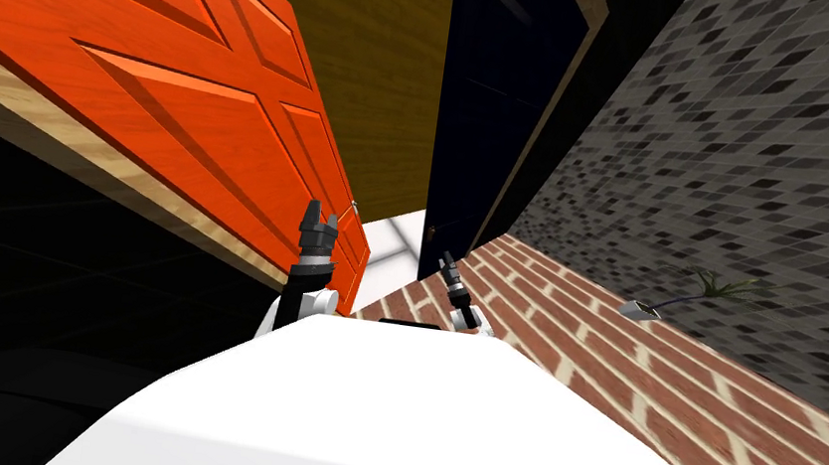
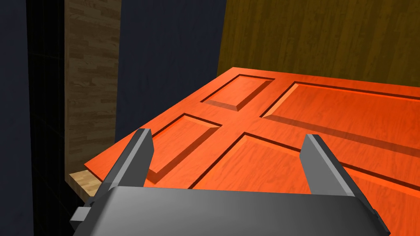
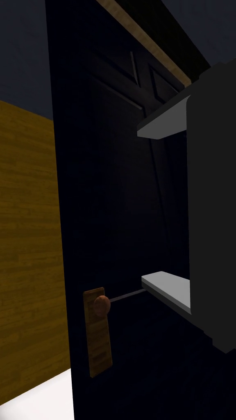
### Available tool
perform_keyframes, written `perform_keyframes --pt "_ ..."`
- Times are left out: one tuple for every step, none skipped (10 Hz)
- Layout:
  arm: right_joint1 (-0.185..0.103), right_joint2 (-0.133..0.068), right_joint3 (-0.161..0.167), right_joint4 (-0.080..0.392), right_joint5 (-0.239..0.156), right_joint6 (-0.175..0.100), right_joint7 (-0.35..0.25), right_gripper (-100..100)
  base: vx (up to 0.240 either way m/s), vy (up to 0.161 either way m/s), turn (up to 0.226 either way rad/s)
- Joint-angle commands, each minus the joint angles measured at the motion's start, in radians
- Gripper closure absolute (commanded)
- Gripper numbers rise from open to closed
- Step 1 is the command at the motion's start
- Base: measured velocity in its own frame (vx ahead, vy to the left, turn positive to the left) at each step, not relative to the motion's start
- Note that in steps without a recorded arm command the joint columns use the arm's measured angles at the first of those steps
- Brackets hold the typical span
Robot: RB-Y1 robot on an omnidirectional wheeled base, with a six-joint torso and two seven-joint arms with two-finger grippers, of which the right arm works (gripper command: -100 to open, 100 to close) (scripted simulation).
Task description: Push the door open
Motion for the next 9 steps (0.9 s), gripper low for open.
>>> perform_keyframes --pt "-0.02 -0.001 0.001 0.046 0.008 -0.01 -0.007 -100 0.072 -0.065 0.044" --pt "-0.031 -0.001 0.003 0.071 0.013 -0.015 -0.01 -100 0.086 -0.066 0.043" --pt "-0.041 -0.001 0.005 0.097 0.018 -0.02 -0.014 -100 0.095 -0.06 0.044" --pt "-0.051 -0.001 0.006 0.122 0.023 -0.025 -0.017 -100 0.089 -0.058 0.038" --pt "-0.061 -0.001 0.008 0.146 0.028 -0.03 -0.02 -100 0.082 -0.059 0.043" --pt "-0.07 -0.001 0.009 0.169 0.033 -0.034 -0.024 -100 0.087 -0.062 0.045" --pt "-0.089 -0.001 0.012 0.214 0.042 -0.043 -0.03 -100 0.157 -0.096 0.063" --pt "-0.089 -0.001 0.012 0.214 0.042 -0.043 -0.03 -100 0.103 -0.077 0.035" --pt "-0.098 -0.001 0.014 0.237 0.047 -0.047 -0.033 -100 0.047 -0.046 0.023"
